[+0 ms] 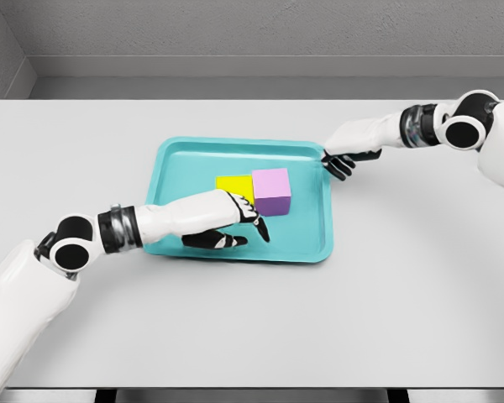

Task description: Push two cubes

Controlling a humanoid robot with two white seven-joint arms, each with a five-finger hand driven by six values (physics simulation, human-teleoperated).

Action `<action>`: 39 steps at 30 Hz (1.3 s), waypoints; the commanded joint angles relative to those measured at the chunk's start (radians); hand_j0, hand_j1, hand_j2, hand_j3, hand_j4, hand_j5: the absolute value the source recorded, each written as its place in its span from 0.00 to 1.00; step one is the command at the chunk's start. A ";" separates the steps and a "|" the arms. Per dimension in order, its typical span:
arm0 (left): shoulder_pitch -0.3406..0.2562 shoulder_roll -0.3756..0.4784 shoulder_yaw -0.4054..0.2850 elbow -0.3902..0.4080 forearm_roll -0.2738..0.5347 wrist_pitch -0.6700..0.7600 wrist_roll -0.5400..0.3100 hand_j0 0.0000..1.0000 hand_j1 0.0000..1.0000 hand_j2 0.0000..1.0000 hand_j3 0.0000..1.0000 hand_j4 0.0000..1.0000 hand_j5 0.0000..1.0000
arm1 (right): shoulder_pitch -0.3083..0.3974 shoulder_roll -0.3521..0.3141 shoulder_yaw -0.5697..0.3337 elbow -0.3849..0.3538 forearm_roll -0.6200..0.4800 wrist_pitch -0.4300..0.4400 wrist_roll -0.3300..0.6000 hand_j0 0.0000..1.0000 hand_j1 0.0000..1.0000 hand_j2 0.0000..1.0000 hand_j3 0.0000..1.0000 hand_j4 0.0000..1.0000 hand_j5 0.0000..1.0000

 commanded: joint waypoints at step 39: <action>-0.014 -0.007 -0.025 0.080 0.015 0.002 0.000 0.58 0.58 0.58 0.58 0.58 0.58 | -0.003 -0.067 0.059 -0.135 -0.005 0.002 0.000 0.12 0.12 0.12 0.12 0.12 0.12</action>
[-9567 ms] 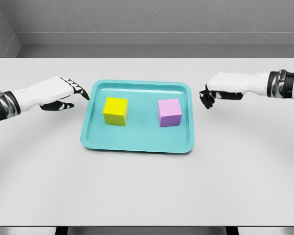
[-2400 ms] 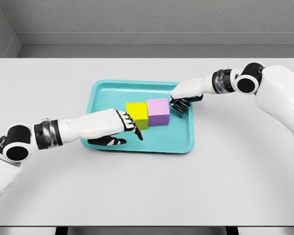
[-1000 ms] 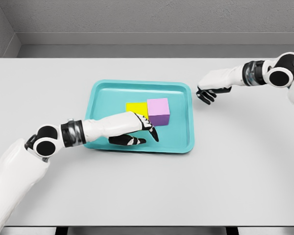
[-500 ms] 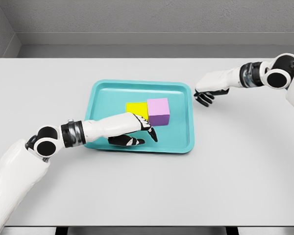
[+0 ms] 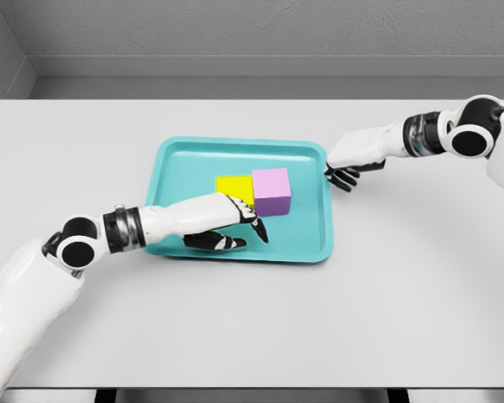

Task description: Push two cubes

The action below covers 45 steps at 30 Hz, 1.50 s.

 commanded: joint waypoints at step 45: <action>0.031 0.174 0.011 -0.139 0.107 0.002 0.000 0.58 0.58 0.58 0.58 0.58 0.58 | -0.008 0.083 0.056 0.014 -0.001 0.002 0.000 0.08 0.08 0.08 0.08 0.08 0.08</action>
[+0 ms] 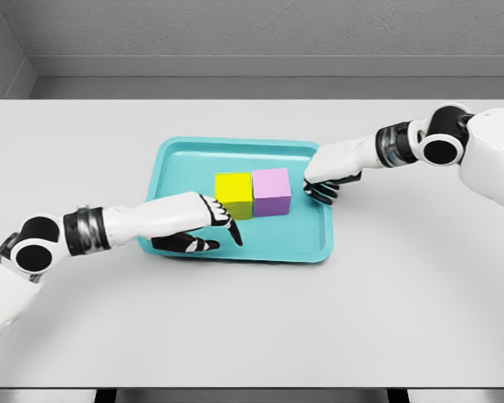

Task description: Push two cubes

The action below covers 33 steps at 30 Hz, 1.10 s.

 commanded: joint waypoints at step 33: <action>-0.017 0.109 0.006 -0.003 0.122 0.003 0.000 0.59 0.59 0.59 0.59 0.59 0.59 | -0.006 0.112 -0.001 0.150 0.004 0.002 0.000 0.08 0.08 0.08 0.08 0.08 0.08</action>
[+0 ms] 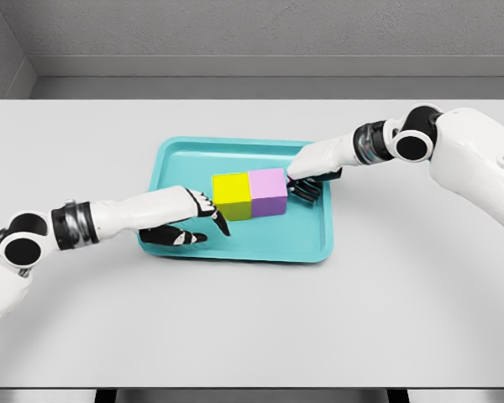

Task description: Push two cubes

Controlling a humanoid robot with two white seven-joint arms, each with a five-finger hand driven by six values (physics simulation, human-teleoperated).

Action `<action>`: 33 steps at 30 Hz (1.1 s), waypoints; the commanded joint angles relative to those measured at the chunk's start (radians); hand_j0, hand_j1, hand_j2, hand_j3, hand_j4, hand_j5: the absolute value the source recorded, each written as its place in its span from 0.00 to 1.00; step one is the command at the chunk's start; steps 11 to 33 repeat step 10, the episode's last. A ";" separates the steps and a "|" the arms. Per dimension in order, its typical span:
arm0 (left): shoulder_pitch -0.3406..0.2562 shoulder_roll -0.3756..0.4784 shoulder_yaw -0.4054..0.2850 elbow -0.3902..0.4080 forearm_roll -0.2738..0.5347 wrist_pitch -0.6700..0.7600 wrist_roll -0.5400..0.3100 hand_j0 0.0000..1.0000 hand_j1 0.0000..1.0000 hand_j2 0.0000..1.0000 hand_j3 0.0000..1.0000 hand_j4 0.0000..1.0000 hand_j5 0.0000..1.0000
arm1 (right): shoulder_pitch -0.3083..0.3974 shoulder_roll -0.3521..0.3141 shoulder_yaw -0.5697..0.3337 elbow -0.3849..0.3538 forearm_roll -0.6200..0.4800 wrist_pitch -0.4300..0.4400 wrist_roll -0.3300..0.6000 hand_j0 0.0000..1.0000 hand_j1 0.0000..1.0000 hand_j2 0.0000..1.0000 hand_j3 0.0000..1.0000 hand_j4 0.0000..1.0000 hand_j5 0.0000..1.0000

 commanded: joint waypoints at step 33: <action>0.032 0.281 0.145 0.021 0.126 0.003 0.056 1.00 1.00 1.00 1.00 1.00 1.00 | -0.089 -0.198 -0.073 -0.012 0.015 0.000 -0.004 0.08 0.08 0.08 0.08 0.08 0.08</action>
